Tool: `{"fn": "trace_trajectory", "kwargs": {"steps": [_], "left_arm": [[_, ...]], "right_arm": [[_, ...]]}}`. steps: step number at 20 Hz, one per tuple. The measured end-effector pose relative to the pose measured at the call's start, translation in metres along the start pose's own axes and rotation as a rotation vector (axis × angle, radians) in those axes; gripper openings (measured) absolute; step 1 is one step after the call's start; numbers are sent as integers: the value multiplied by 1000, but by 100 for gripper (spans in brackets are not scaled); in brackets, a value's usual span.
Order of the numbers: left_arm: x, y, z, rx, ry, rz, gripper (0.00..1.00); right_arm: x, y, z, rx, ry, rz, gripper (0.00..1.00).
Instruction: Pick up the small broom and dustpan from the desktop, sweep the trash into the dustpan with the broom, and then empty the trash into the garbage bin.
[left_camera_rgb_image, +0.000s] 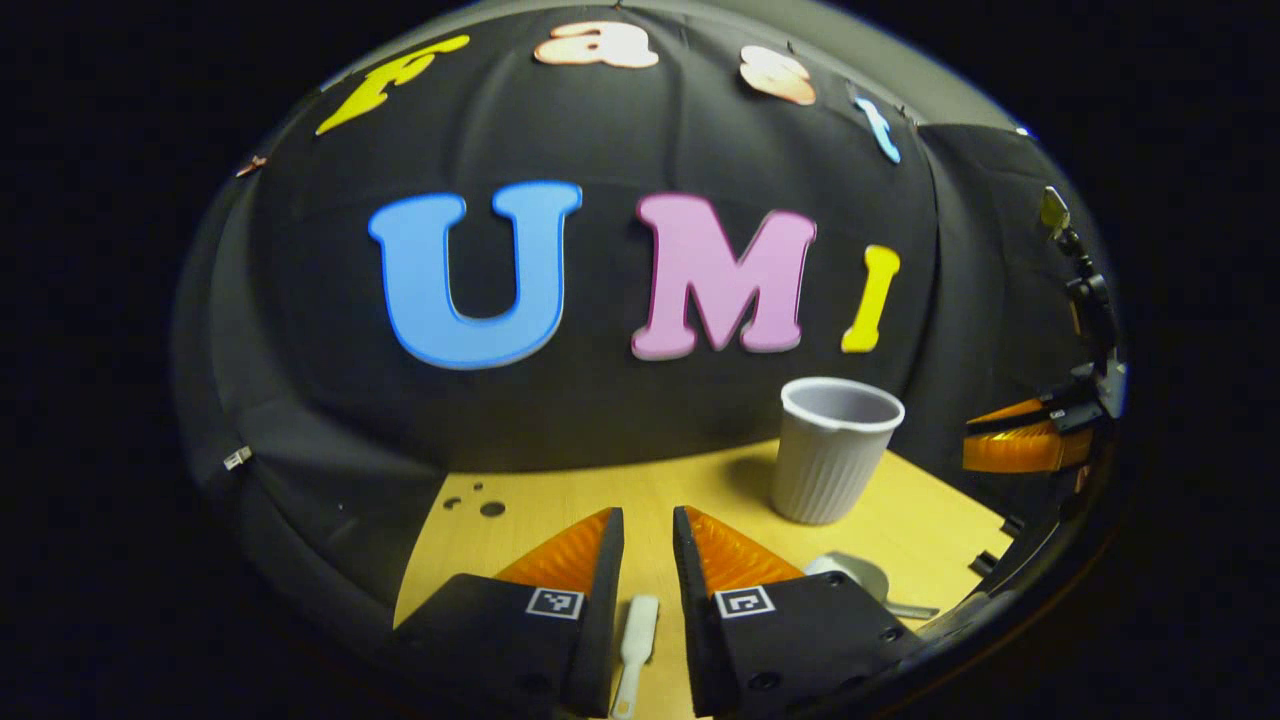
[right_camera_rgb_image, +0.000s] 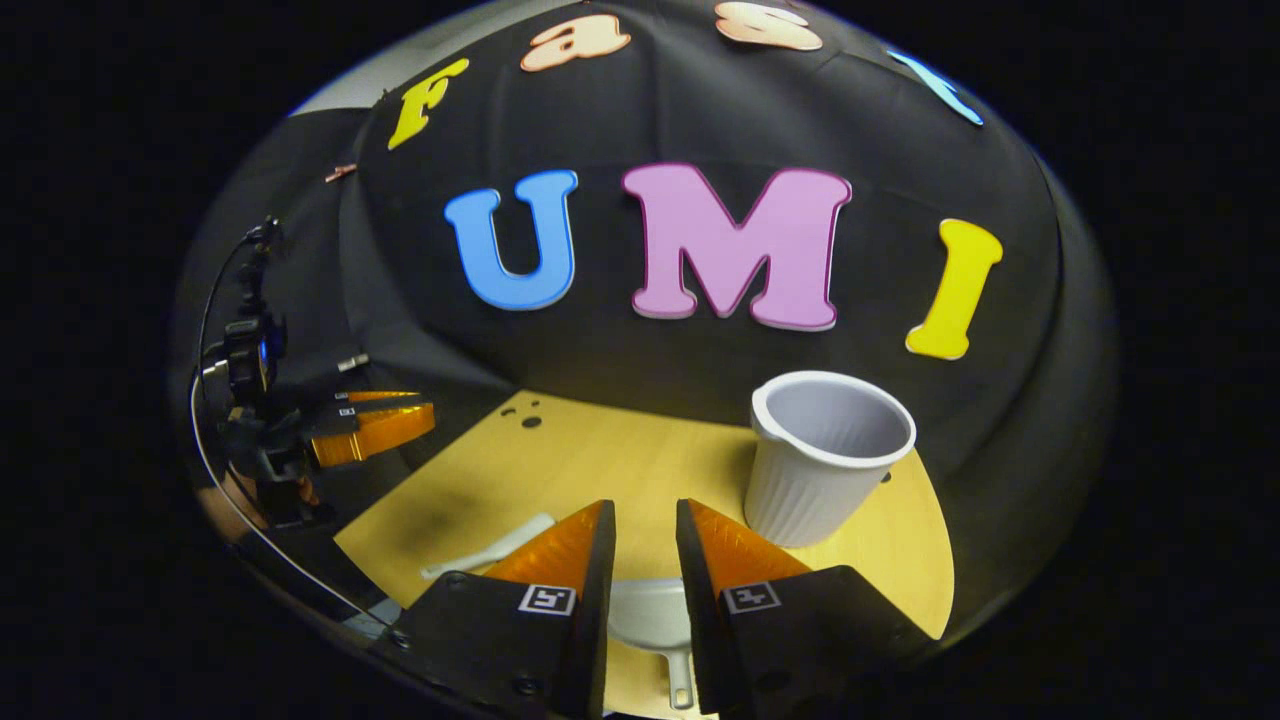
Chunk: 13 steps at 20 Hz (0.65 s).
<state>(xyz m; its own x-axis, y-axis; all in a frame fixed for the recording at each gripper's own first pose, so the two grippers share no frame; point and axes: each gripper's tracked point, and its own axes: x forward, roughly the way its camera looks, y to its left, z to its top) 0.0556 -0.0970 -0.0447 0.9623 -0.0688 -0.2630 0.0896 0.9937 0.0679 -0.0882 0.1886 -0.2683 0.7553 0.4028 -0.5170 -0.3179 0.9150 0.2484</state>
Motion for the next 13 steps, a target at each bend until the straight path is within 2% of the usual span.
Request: {"fn": "trace_trajectory", "kwargs": {"steps": [3, 5, 6, 7, 8, 11, 12, 13], "left_arm": [[-12, -11, 26, 0, -78, -22, 34], [-25, -17, 38, -6, -99, -32, 34], [-28, -19, 41, -15, -110, -30, 35], [-28, -18, 40, -30, -127, -20, 35], [-29, -16, 42, -47, -133, -7, 34], [-31, -16, 37, -71, -121, 0, 35], [-31, -16, 36, -67, -109, -1, 29], [-30, -16, 33, -63, -100, -4, 29]], "right_arm": [[-17, 9, 47, -28, -161, -21, 39], [-25, 14, 60, -58, -230, -33, 38], [-28, 16, 61, -64, -242, -34, 38], [-27, 16, 60, -68, -237, -31, 45], [-22, 16, 57, -70, -229, -30, 39], [-14, 12, 49, -86, -201, -38, 42], [-14, 14, 47, -84, -193, -45, 42], [-14, 15, 47, -75, -192, -44, 42]]}}
